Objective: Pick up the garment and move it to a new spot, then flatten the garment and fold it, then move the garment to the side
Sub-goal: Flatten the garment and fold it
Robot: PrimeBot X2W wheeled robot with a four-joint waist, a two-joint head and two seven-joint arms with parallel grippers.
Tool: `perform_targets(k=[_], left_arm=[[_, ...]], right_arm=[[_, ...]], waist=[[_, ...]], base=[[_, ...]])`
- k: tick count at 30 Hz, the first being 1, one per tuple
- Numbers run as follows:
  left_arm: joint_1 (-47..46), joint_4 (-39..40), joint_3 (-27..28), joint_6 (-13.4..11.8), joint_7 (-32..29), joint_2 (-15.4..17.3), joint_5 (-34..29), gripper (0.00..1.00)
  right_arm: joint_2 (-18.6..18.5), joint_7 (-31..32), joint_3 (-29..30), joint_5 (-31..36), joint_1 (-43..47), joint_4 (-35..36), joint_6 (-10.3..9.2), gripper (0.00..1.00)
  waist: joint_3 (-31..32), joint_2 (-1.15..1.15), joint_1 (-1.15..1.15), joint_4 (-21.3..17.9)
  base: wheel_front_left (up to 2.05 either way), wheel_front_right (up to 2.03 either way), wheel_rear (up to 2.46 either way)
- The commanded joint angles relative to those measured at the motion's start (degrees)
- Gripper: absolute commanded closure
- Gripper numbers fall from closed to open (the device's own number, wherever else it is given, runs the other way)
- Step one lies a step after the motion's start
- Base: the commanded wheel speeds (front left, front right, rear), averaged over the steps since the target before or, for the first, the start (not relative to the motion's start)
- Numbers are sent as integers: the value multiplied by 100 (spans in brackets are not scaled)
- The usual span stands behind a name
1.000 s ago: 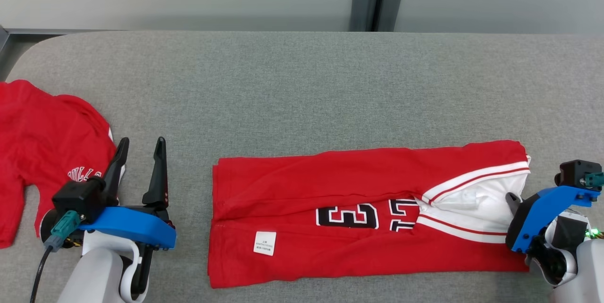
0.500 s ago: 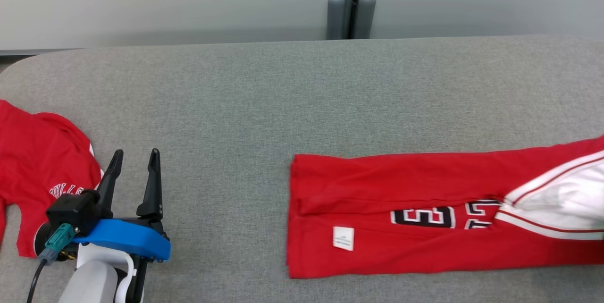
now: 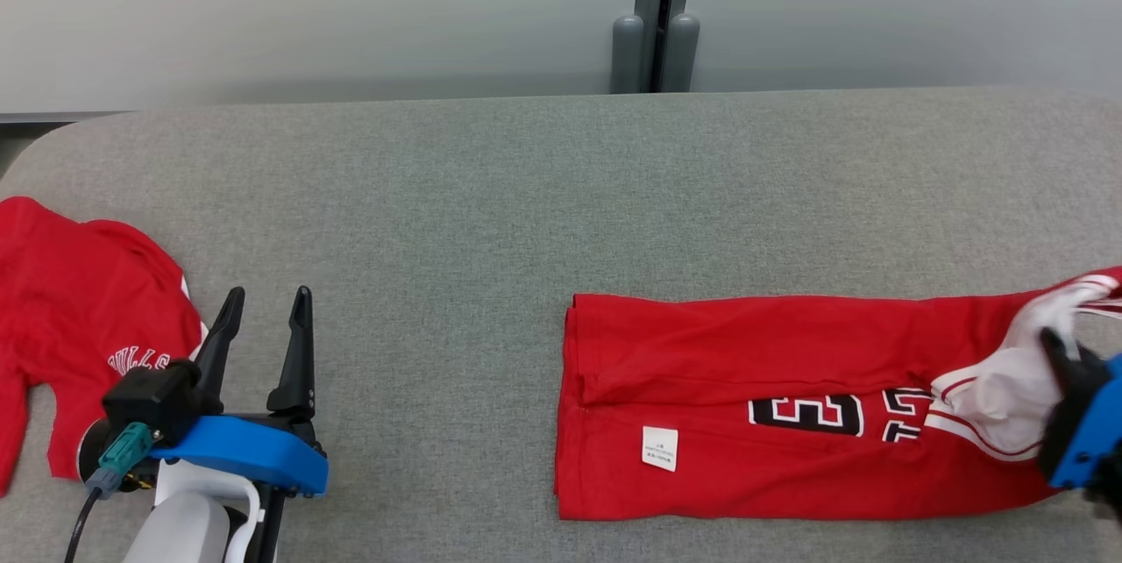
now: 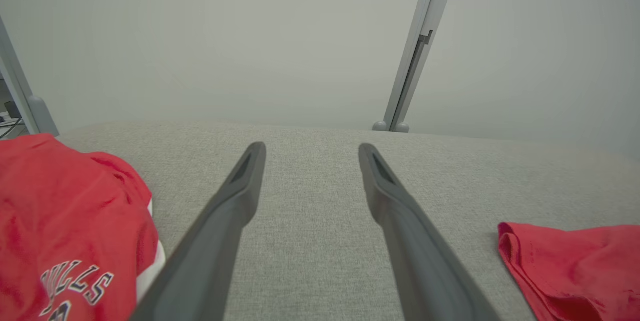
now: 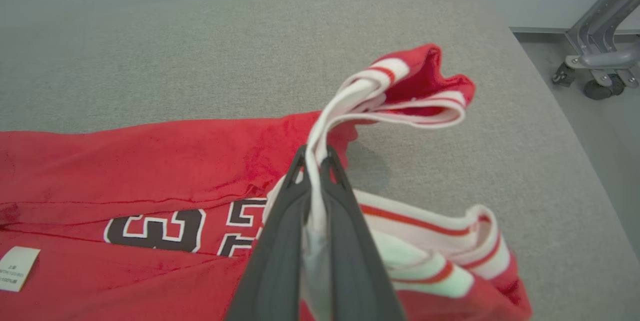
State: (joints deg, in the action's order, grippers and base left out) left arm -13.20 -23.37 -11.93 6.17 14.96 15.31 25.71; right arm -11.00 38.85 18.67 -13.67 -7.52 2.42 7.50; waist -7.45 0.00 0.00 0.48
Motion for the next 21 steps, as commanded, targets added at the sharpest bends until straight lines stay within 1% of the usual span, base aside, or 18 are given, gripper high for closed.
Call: perform_targets(k=[1,7,11,14,17,21], left_arm=[[41,14,-5,-6,5,16,7,0],[68,50,-11,-38,-3,51,38,0],[23,69,-18,-57,-19,61,58,0],[-50,60,-31,-55,-15,61,70,0],[-136,47,-65,-46,-14,43,73,0],[-210,26,-110,-26,-8,10,67,0]], right_arm=[[42,31,-142,-76,98,124,-1,100],[121,180,-1335,-227,123,785,-1,100],[242,198,-2288,-302,-149,884,-1,100],[380,154,-2976,-366,-356,664,-1,100],[512,56,-3482,-424,-622,257,-1,100],[693,-214,-3794,-397,-976,-472,-1,100]], waist=[[9,0,0,8],[18,0,0,39],[-14,0,0,58],[-46,0,0,78],[-89,0,0,130],[-151,0,0,227]], base=[[0,0,0],[0,0,0],[0,0,0],[0,0,0],[0,0,0],[0,0,0]])
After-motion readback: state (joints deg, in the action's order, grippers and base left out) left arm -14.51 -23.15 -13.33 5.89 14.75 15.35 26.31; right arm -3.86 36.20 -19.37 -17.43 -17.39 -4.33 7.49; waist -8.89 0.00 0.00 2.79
